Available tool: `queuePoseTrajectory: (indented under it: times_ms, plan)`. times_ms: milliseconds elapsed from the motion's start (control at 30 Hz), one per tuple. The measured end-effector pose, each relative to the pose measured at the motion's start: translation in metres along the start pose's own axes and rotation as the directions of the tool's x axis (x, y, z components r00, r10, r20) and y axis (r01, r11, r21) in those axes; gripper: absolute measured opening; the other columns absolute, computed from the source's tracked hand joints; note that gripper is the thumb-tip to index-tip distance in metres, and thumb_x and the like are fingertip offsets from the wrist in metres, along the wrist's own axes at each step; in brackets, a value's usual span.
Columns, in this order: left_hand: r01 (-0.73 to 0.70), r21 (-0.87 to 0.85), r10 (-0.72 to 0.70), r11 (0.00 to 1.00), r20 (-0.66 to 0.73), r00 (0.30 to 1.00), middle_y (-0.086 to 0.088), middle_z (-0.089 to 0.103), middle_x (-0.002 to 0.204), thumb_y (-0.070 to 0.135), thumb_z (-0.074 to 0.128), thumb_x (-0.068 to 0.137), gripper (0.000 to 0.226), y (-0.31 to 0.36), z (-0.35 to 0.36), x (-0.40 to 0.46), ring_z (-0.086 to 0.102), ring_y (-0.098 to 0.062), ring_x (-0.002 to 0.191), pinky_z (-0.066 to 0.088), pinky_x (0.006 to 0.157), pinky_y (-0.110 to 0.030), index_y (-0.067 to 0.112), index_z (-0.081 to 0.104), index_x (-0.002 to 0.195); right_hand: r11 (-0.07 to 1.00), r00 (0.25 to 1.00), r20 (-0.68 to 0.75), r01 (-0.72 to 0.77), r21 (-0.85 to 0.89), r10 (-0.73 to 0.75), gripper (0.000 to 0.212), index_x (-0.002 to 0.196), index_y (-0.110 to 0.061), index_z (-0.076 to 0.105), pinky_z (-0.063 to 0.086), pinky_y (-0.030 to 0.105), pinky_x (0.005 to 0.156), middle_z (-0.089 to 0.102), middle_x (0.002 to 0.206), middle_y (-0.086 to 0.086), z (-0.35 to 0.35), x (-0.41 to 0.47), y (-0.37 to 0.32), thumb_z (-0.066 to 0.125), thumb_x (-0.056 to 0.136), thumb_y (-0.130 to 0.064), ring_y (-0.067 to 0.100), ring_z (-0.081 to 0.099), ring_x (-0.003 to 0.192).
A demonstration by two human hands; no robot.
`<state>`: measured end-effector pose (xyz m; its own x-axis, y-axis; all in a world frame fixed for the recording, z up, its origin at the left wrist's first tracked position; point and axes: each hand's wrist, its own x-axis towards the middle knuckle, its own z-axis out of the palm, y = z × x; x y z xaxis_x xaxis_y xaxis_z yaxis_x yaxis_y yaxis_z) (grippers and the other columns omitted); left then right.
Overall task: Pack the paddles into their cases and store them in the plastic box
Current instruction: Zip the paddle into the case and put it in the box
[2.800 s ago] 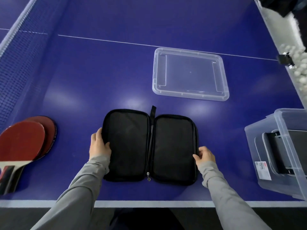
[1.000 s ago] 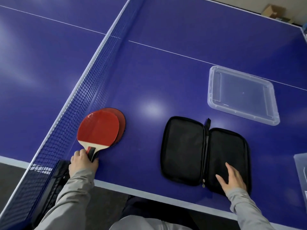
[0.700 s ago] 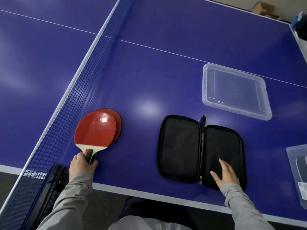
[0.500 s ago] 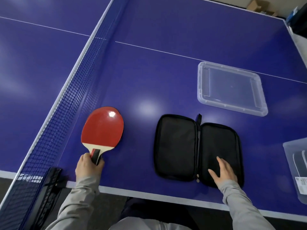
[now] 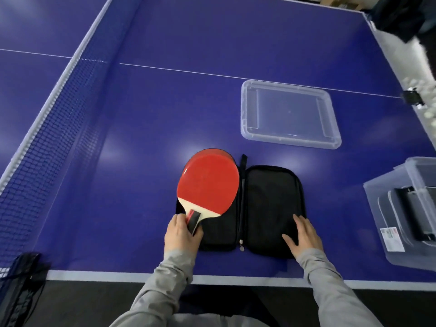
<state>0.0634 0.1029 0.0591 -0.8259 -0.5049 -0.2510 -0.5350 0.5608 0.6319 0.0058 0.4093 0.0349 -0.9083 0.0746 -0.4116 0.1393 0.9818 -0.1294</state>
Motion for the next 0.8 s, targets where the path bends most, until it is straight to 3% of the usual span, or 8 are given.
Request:
queuePoseTrajectory:
  times_ms: [167,433,800]
  plan:
    - [-0.047,-0.031,0.049,0.998,0.046,0.998,-0.01,0.056,0.091,0.022,0.072,0.076,0.029,0.046,0.06,-0.025,0.055,-0.028,0.086,0.036,0.068,-0.028,0.001,0.055,0.086,1.0,1.0,-0.001,0.028,0.008,-0.028,0.072,0.147,-0.02,0.018,0.026,0.037,0.112,0.017,0.156,0.004,-0.001,0.002,0.027,0.051,0.089,-0.047,0.02,0.012,0.145]
    - [0.038,-0.01,-0.037,0.999,0.102,0.994,-0.013,0.057,0.096,0.022,0.07,0.077,0.029,0.09,0.134,-0.061,0.055,-0.031,0.092,0.043,0.077,-0.037,-0.001,0.055,0.089,0.993,0.993,0.026,0.113,0.033,-0.114,0.071,0.147,-0.022,0.019,0.026,0.035,0.112,0.018,0.156,0.004,0.007,0.009,0.052,0.051,0.089,-0.046,0.019,0.011,0.145]
    - [0.131,-0.093,-0.134,0.987,-0.025,0.991,-0.017,0.056,0.084,0.015,0.077,0.07,0.03,0.116,0.182,-0.065,0.055,-0.036,0.081,0.043,0.072,-0.041,-0.003,0.055,0.079,0.982,0.983,0.013,0.185,0.028,-0.186,0.071,0.148,-0.022,0.012,0.024,0.035,0.115,0.011,0.157,0.002,0.018,0.011,0.062,0.048,0.091,-0.043,0.019,0.006,0.146]
